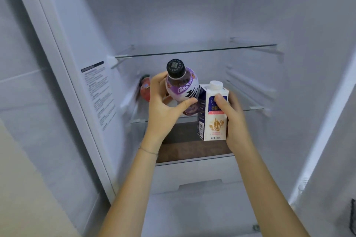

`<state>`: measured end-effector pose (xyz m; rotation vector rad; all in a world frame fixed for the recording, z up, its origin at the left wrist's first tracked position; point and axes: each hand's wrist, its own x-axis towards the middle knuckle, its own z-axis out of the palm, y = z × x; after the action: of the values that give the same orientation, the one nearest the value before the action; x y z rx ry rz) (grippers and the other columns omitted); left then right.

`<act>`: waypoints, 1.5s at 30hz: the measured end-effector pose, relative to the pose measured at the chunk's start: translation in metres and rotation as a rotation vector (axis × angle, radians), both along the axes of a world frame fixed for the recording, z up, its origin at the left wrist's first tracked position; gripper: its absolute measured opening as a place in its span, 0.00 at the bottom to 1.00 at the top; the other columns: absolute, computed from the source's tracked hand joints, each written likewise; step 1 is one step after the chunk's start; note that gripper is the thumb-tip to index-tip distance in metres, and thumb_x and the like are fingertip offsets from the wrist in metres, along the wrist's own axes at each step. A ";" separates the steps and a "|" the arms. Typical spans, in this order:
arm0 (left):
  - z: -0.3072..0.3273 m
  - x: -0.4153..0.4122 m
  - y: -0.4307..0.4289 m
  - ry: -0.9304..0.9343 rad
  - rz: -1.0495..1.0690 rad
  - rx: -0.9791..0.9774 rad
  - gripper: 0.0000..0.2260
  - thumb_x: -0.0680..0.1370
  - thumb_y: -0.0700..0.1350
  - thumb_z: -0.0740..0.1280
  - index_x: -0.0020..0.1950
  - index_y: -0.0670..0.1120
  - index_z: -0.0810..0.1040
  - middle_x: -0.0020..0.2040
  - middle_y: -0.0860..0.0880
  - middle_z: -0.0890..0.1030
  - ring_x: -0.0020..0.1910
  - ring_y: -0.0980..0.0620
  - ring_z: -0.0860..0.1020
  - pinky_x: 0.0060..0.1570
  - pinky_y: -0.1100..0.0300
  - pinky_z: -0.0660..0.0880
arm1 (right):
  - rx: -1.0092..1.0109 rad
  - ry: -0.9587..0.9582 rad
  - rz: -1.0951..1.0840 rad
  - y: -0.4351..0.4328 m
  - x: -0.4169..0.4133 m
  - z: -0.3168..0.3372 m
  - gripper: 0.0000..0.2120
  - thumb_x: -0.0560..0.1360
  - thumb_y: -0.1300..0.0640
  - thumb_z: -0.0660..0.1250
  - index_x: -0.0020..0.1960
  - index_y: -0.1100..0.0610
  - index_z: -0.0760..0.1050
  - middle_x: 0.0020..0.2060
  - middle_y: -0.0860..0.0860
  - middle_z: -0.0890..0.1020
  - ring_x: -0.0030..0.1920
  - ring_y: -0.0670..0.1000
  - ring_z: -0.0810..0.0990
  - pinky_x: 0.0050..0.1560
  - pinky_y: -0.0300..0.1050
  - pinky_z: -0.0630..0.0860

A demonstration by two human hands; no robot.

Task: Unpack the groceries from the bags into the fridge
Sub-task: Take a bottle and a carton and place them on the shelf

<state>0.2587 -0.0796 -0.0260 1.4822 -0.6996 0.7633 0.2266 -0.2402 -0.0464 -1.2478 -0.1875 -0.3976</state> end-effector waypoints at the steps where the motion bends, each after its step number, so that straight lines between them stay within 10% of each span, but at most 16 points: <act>1: 0.001 0.006 0.000 -0.004 -0.004 0.004 0.32 0.65 0.37 0.79 0.61 0.55 0.67 0.59 0.60 0.76 0.62 0.52 0.76 0.58 0.56 0.76 | 0.000 0.002 0.004 0.001 0.005 0.001 0.25 0.69 0.46 0.67 0.64 0.52 0.72 0.51 0.53 0.83 0.45 0.50 0.84 0.44 0.46 0.79; 15: 0.001 0.055 -0.009 0.067 -0.040 0.065 0.34 0.71 0.40 0.76 0.67 0.63 0.63 0.65 0.63 0.71 0.68 0.56 0.71 0.65 0.49 0.73 | 0.076 0.073 0.043 0.002 0.055 0.004 0.23 0.69 0.46 0.64 0.62 0.53 0.73 0.46 0.50 0.84 0.42 0.48 0.83 0.42 0.41 0.81; 24: 0.007 0.052 -0.019 0.130 -0.156 0.118 0.27 0.72 0.70 0.62 0.65 0.59 0.64 0.64 0.52 0.71 0.65 0.54 0.71 0.65 0.57 0.72 | 0.143 0.118 0.055 0.001 0.069 -0.001 0.32 0.68 0.43 0.64 0.66 0.60 0.71 0.41 0.49 0.83 0.37 0.47 0.82 0.37 0.39 0.79; 33: -0.004 0.046 -0.018 0.133 -0.165 0.303 0.21 0.73 0.57 0.67 0.63 0.56 0.64 0.56 0.72 0.68 0.60 0.63 0.72 0.53 0.67 0.75 | 0.032 0.107 -0.034 -0.014 0.075 -0.006 0.28 0.70 0.44 0.69 0.63 0.60 0.72 0.46 0.54 0.83 0.41 0.52 0.83 0.42 0.47 0.80; 45: 0.006 0.064 0.009 0.138 -0.034 0.490 0.24 0.71 0.58 0.71 0.64 0.55 0.70 0.59 0.60 0.75 0.59 0.60 0.75 0.56 0.64 0.77 | 0.012 0.031 -0.025 -0.022 0.082 0.009 0.23 0.70 0.47 0.68 0.62 0.54 0.73 0.47 0.50 0.84 0.41 0.47 0.83 0.38 0.41 0.79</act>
<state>0.3224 -0.0710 -0.0195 1.9392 -0.8414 0.4734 0.3089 -0.2618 -0.0375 -1.2452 -0.1426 -0.4002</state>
